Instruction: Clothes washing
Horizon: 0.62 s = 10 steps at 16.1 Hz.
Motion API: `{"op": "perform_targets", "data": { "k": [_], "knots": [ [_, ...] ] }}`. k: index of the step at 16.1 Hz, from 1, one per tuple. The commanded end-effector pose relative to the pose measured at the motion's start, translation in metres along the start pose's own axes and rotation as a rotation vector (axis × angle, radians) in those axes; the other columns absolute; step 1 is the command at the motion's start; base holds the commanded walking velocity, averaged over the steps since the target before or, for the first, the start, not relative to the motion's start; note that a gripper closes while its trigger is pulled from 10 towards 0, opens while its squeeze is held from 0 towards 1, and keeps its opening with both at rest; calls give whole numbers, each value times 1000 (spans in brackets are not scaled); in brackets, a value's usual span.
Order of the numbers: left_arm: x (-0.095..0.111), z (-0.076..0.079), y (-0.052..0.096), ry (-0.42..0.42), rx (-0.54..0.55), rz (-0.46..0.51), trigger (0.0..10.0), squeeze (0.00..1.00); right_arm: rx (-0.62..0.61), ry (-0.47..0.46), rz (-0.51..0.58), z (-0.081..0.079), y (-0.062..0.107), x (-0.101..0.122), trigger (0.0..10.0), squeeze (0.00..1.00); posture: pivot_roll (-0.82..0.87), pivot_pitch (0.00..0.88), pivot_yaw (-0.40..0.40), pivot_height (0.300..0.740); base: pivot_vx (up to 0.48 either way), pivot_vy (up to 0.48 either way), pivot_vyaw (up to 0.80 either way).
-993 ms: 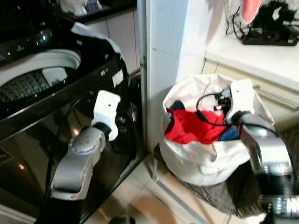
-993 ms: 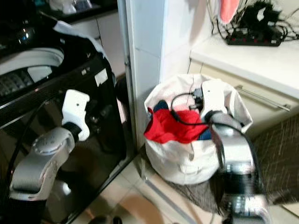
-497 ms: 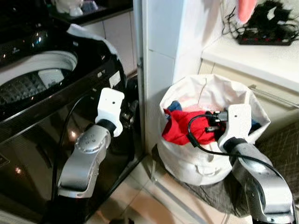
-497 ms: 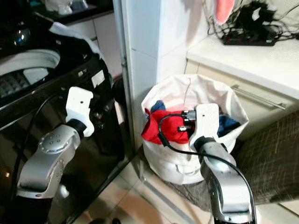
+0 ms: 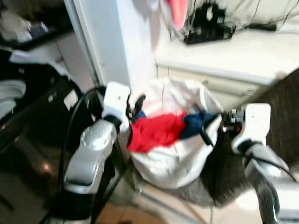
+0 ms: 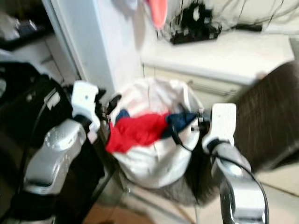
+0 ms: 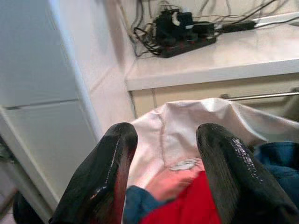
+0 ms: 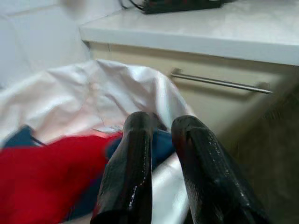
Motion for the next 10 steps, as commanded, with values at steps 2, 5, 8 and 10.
{"op": "perform_targets", "data": {
  "k": [2, 5, 8, 10],
  "knots": [
    [2, -9, 0, -11, 18, 2, 10000, 0, 48, 6, 27, -9, 1, 11, 10000, 0, -17, 0, 62, 740, 0, 0, 0],
    [6, -11, -3, -18, 27, 19, 10000, 0, 70, 26, 30, -10, 0, 14, 10000, 0, -20, 0, 65, 740, 0, 96, 0],
    [6, -11, -5, -25, 26, 20, 10000, 0, 74, 40, 35, -9, -1, 17, 10000, 0, -22, 0, 67, 740, 0, 369, 0],
    [6, -9, -6, -27, 22, 21, 10000, 0, 73, 45, 34, -9, -1, 17, 10000, 0, -24, 0, 68, 740, 0, 448, 0]
  ]
}}
Point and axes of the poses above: a point about 5 cm out from each wrist's last joint towards the gripper, its own y axis pointing back from the gripper into the wrist, its own x axis along the axis of the wrist's last joint, z = x × y, the point moved 6 cm from there along -y, pointing out of the wrist towards the gripper, and after that the axes turned 11 degrees about y, right-handed, at the moved point
